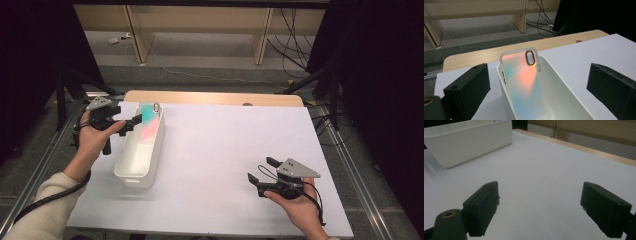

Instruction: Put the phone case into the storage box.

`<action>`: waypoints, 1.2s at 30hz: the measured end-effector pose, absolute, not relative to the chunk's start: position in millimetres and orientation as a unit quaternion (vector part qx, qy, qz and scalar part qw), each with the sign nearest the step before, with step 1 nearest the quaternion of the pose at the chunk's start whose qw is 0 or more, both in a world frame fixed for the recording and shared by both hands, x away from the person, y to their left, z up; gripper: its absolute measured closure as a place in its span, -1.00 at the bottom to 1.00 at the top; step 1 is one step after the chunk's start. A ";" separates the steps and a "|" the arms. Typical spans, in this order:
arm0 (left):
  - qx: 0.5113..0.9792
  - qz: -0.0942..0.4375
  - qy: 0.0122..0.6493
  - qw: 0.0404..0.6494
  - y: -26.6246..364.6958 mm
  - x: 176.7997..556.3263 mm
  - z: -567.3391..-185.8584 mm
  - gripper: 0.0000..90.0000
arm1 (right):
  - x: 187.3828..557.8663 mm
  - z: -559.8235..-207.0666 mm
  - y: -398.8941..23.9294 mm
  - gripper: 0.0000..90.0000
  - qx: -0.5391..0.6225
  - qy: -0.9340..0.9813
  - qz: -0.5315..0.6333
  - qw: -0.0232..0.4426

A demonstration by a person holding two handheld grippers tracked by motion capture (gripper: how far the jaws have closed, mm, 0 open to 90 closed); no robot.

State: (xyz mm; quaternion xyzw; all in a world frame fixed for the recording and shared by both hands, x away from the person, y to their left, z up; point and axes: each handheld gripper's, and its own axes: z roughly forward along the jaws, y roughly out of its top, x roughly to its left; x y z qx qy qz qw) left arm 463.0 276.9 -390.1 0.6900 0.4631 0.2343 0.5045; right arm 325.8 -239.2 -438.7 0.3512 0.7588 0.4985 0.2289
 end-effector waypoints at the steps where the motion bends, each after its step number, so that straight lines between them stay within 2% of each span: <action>1: 0.693 0.233 0.461 0.504 276.2 460.4 -390.1 -0.91 | 326.3 -439.0 -239.3 -0.63 0.349 0.759 0.498 0.232; 36: 0.712 0.214 0.403 0.534 254.7 393.1 -386.3 -0.93 | 324.7 -438.3 -238.0 -0.64 0.354 0.759 0.498 0.224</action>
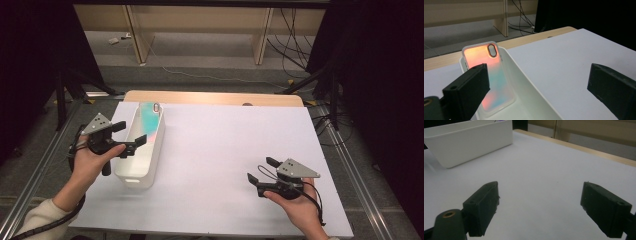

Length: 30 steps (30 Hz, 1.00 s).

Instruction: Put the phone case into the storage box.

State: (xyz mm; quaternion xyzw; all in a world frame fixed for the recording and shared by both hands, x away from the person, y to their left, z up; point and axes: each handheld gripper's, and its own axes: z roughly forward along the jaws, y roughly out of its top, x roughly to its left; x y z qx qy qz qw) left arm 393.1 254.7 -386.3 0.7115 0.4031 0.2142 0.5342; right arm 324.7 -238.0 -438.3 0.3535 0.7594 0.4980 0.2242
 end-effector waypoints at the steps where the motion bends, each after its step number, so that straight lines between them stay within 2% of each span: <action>1: 0.713 0.215 0.401 0.534 254.2 391.2 -386.4 -0.93 | 324.7 -438.4 -237.9 -0.64 0.354 0.759 0.498 0.224; 30: 0.725 0.185 0.378 0.545 240.8 356.5 -399.5 -0.94 | 325.0 -438.4 -238.2 -0.64 0.352 0.758 0.499 0.228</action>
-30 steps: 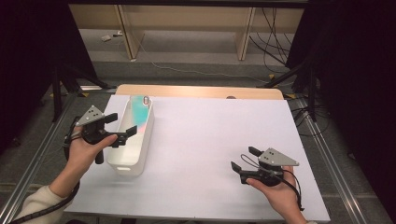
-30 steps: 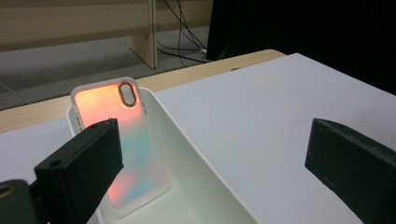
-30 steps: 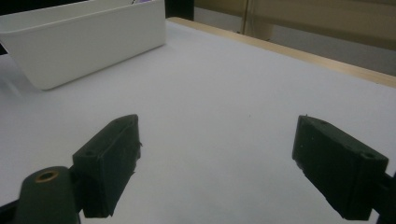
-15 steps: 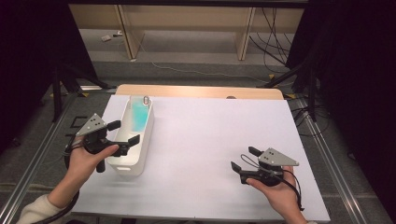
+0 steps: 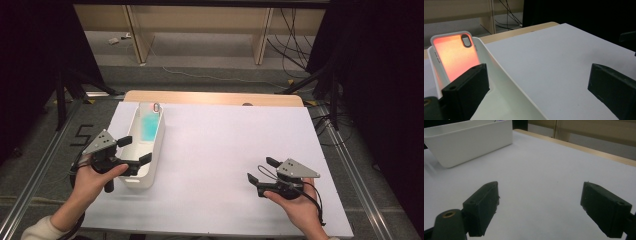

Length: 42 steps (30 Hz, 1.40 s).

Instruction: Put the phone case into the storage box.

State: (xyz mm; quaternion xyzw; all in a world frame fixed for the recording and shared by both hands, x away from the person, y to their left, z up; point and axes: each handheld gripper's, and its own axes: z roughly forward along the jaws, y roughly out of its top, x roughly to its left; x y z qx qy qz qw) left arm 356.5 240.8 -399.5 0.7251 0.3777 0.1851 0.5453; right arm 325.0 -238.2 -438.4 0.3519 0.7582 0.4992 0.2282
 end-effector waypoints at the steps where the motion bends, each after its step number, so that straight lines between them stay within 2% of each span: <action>1: 0.724 0.185 0.377 0.547 240.4 355.8 -400.3 -0.94 | 324.4 -438.3 -237.9 -0.64 0.355 0.760 0.497 0.223; 42: 0.728 0.183 0.344 0.564 232.3 331.1 -415.7 -0.93 | 326.3 -440.1 -238.0 -0.64 0.347 0.755 0.506 0.231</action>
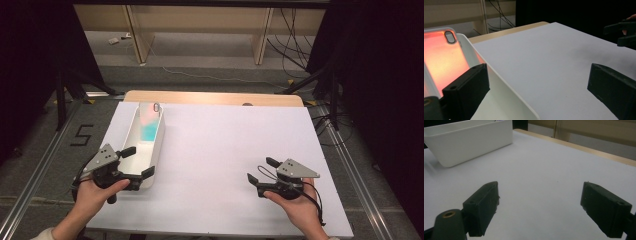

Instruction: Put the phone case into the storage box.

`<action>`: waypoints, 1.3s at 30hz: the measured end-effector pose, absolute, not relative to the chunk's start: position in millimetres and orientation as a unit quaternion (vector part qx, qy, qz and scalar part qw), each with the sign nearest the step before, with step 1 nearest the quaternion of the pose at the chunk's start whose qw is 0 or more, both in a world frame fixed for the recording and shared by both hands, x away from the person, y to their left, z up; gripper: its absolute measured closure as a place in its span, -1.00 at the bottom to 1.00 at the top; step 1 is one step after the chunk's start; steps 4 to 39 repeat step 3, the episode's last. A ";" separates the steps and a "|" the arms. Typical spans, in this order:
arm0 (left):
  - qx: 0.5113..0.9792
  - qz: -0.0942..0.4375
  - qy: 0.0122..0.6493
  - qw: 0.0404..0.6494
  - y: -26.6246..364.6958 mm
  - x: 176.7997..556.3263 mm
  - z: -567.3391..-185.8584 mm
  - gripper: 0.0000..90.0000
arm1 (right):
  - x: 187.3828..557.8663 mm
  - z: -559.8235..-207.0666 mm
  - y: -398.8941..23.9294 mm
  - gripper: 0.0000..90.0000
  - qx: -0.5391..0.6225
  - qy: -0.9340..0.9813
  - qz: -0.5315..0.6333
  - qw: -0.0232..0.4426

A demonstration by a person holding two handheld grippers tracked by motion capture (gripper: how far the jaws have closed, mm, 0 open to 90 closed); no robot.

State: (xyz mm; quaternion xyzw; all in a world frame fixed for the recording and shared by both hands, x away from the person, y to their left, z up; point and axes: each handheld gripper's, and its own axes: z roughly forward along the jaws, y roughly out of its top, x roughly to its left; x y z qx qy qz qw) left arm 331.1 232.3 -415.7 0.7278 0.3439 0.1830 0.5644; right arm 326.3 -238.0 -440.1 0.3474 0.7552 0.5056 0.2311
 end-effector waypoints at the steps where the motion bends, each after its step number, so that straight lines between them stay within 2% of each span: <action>1: 0.728 0.184 0.344 0.564 231.3 330.1 -415.3 -0.93 | 326.5 -439.8 -238.7 -0.64 0.347 0.758 0.500 0.235; 39: 0.728 0.184 0.342 0.565 229.8 328.9 -415.2 -0.93 | 325.6 -439.7 -238.5 -0.64 0.351 0.761 0.497 0.225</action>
